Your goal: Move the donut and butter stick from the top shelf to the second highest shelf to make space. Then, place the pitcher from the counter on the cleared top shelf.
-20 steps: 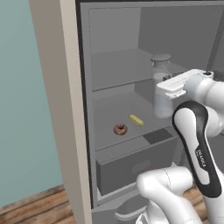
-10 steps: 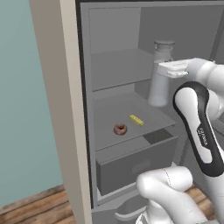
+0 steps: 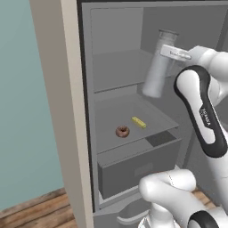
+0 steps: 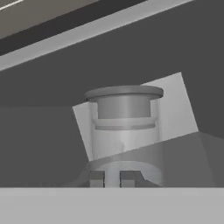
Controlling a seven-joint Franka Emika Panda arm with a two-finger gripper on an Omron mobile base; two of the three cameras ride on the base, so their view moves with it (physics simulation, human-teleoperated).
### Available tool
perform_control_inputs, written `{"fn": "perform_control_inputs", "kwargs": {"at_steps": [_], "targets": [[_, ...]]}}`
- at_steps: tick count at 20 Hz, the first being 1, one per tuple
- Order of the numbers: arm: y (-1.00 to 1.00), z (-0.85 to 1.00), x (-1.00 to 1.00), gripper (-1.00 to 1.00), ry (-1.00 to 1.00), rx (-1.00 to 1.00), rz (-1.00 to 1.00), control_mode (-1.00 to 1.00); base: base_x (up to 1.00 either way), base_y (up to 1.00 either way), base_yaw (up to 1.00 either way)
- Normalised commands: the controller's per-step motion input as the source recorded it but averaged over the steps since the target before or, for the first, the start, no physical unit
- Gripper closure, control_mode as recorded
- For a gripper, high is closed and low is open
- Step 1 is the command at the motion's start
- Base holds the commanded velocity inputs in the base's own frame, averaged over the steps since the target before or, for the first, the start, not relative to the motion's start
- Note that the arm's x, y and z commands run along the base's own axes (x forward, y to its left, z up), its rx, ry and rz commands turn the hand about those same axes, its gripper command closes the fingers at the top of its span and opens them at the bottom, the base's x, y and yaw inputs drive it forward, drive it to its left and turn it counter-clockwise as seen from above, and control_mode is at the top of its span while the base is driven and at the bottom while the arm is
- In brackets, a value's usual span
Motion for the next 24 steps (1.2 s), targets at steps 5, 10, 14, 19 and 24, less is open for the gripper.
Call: {"fn": "perform_control_inputs", "kwargs": {"at_steps": [5, 10, 14, 19, 24], "targets": [[-0.03, 0.18, 0.00, 1.00, -0.21, 0.03, 0.00, -1.00, 0.00, 0.00, 0.00], [-0.05, 0.26, 0.00, 1.00, -0.20, 0.00, 0.00, -1.00, 0.00, 0.00, 0.00], [-0.01, 0.45, 0.05, 1.00, -0.02, 0.00, 0.00, -1.00, 0.00, 0.00, 0.00], [0.00, 0.30, 0.19, 1.00, 0.05, -0.03, 0.00, -1.00, 0.00, 0.00, 0.00], [0.00, -0.02, 0.41, 1.00, 0.08, -0.15, 0.00, -1.00, 0.00, 0.00, 0.00]]}}
